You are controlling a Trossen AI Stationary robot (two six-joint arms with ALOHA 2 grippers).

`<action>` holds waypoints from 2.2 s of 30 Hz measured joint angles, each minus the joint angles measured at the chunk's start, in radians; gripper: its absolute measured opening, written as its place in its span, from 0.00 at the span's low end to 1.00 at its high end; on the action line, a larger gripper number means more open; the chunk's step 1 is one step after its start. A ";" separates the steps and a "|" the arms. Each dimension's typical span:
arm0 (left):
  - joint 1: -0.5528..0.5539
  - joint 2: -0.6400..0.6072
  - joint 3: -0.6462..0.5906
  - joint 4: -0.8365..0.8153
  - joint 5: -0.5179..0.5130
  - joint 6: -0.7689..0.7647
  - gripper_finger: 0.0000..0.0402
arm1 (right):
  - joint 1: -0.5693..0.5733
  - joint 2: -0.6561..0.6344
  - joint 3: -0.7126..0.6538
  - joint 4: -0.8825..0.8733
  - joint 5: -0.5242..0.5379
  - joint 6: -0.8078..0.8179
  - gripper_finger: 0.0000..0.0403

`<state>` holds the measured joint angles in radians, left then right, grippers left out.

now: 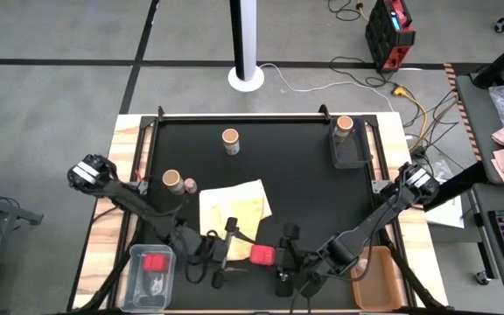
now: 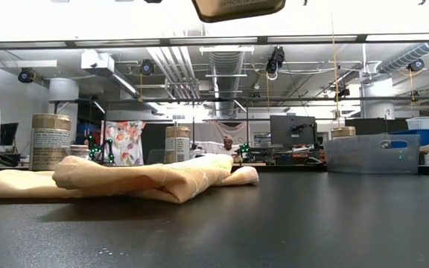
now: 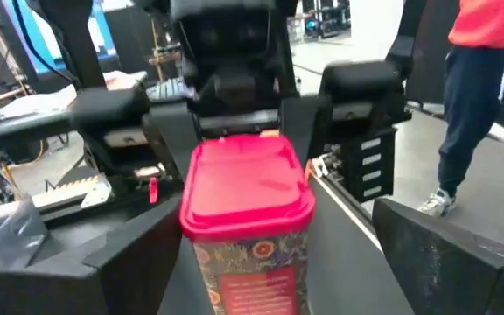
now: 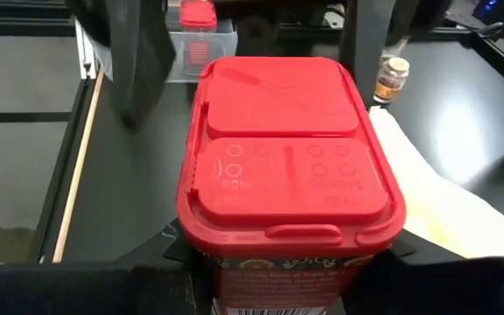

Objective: Sort spices by type
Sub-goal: Put the red spice can into the transparent bin

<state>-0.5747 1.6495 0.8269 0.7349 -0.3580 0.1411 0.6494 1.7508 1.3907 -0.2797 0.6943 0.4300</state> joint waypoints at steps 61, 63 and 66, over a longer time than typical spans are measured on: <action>-0.548 -0.075 0.124 -0.506 -0.732 -0.540 0.41 | 0.022 0.461 0.242 0.856 0.059 -0.427 0.88; -0.548 -0.058 0.124 -0.462 -0.732 -0.537 0.41 | 0.021 0.477 0.273 0.858 0.062 -0.411 0.88; -0.548 -0.035 0.124 -0.400 -0.732 -0.518 0.41 | 0.020 0.499 0.300 0.851 0.062 -0.405 0.87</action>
<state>-1.1229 1.6142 0.9504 0.3345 -1.0904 -0.3770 0.6697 2.2494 1.6905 0.5711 0.7559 0.0253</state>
